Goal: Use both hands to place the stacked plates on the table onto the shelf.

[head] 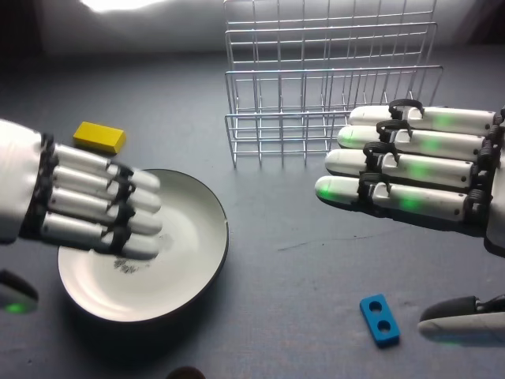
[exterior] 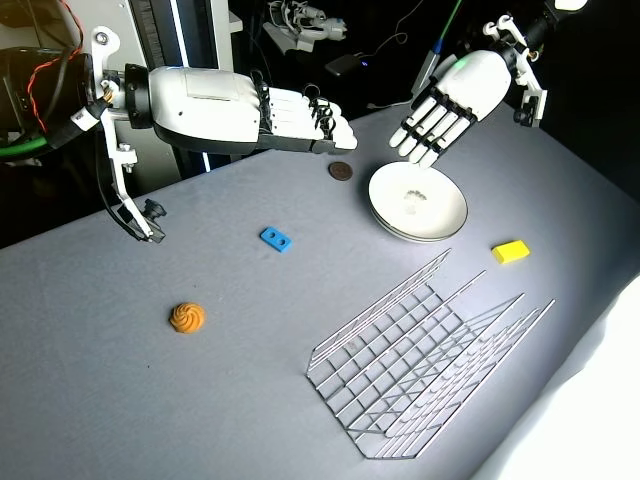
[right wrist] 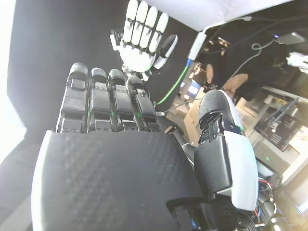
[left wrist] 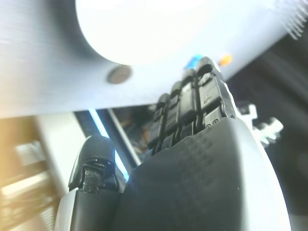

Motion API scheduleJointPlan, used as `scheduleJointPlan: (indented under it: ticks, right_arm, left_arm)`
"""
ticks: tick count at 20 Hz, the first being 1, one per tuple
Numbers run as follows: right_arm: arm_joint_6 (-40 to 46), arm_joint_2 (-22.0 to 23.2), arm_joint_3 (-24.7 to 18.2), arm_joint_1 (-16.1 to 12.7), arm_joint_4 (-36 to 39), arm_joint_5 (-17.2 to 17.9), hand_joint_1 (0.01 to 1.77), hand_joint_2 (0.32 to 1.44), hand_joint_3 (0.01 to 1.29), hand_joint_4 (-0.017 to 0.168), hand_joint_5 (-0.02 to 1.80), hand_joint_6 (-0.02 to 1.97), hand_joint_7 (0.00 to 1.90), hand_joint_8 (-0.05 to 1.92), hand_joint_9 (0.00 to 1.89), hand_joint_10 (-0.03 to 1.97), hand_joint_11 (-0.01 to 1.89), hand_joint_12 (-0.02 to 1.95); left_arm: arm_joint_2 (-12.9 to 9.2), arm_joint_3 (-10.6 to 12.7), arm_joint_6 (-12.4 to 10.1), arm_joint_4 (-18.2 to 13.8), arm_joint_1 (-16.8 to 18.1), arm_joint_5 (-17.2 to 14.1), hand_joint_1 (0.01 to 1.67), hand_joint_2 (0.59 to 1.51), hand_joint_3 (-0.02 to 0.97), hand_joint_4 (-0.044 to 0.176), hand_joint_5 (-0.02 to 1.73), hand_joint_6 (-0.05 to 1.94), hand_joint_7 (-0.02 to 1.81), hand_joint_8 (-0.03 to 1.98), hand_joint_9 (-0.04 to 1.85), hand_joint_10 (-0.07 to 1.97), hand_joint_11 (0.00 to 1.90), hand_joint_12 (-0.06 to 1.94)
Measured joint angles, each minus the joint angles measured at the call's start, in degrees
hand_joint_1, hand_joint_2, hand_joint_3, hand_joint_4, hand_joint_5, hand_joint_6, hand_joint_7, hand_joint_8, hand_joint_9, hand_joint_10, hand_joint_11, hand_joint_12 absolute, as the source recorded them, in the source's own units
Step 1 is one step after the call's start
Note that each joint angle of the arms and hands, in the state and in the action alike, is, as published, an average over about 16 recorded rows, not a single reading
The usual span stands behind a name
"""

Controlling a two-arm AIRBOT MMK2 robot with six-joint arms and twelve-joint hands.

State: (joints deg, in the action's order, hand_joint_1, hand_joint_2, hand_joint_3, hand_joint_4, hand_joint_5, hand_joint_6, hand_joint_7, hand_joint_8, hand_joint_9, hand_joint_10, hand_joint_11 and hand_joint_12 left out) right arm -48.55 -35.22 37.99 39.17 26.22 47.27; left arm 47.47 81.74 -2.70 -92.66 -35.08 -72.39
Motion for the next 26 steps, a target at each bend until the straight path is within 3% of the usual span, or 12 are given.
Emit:
scheduleJointPlan:
  ticks: [4, 10, 18, 26]
  right_arm:
    - [-0.06, 0.0, 0.0, 0.01, 0.03, 0.01, 0.03, 1.19, 0.03, 0.005, 0.02, 0.01, 0.01, 0.02, 0.01, -0.01, 0.01, 0.0]
    - [-0.15, 0.0, 0.0, 0.01, 0.0, 0.02, 0.03, 1.13, 0.03, 0.005, 0.02, 0.01, 0.01, 0.02, 0.01, -0.01, 0.01, 0.0]
    - [-0.34, 0.0, 0.0, 0.01, 0.0, 0.02, 0.03, 1.06, 0.03, 0.005, 0.02, 0.01, 0.01, 0.02, 0.01, -0.01, 0.01, 0.0]
    - [-0.72, -0.01, 0.0, 0.01, 0.0, 0.02, 0.03, 1.03, 0.03, 0.005, 0.02, 0.01, 0.01, 0.02, 0.01, -0.01, 0.01, 0.01]
  left_arm:
    - [0.01, 0.6, -0.06, 1.41, 0.29, -0.08, 0.01, 1.408, 0.017, 0.007, 0.02, 0.0, 0.02, 0.01, 0.03, 0.0, 0.02, 0.02]
    - [0.64, 2.31, -0.26, 2.15, -0.39, 0.05, 0.01, 1.307, 0.019, 0.007, 0.02, 0.0, 0.02, 0.01, 0.02, 0.0, 0.02, -0.02]
    - [2.93, 5.39, 1.3, 2.85, -5.82, 1.56, 0.01, 1.141, 0.019, 0.005, 0.02, 0.0, 0.02, 0.01, 0.02, 0.0, 0.02, -0.01]
    - [5.55, 8.46, 4.0, 4.49, -11.75, 3.15, 0.02, 1.055, 0.018, 0.004, 0.02, 0.0, 0.02, 0.01, 0.02, 0.0, 0.02, -0.01]
